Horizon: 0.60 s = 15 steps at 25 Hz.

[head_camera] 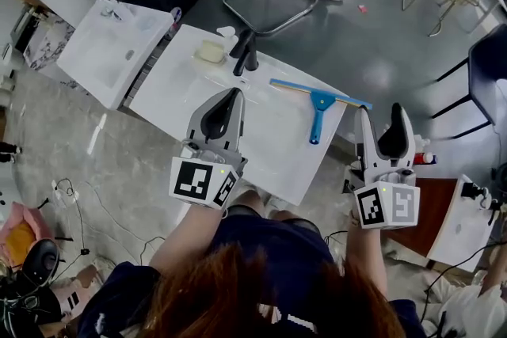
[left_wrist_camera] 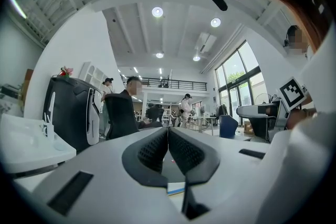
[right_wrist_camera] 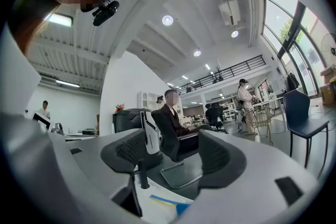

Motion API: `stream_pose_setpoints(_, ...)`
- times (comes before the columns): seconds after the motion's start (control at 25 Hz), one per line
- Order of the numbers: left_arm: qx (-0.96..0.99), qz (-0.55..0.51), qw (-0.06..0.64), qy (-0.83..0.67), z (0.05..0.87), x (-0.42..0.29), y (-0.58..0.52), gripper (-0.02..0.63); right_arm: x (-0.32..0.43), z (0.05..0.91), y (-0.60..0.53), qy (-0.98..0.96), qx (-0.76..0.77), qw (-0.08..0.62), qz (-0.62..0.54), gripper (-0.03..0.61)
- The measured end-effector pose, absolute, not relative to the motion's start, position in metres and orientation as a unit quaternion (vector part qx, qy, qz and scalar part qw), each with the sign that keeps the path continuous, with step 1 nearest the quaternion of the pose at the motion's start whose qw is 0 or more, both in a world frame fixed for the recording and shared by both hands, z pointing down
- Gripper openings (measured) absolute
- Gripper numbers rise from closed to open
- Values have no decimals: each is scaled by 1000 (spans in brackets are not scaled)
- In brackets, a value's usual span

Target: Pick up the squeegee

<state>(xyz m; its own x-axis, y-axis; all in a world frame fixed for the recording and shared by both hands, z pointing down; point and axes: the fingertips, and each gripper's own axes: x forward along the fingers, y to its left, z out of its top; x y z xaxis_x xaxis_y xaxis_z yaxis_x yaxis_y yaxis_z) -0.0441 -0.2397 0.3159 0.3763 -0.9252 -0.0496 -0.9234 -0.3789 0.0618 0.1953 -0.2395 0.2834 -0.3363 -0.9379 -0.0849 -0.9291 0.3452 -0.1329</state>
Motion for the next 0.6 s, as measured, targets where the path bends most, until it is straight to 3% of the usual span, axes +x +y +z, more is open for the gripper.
stream_pose_setpoints(0.6, 860, -51, 24, -508, 320, -34, -343, 21, 181, 340, -317, 780, -620, 16, -84, 310)
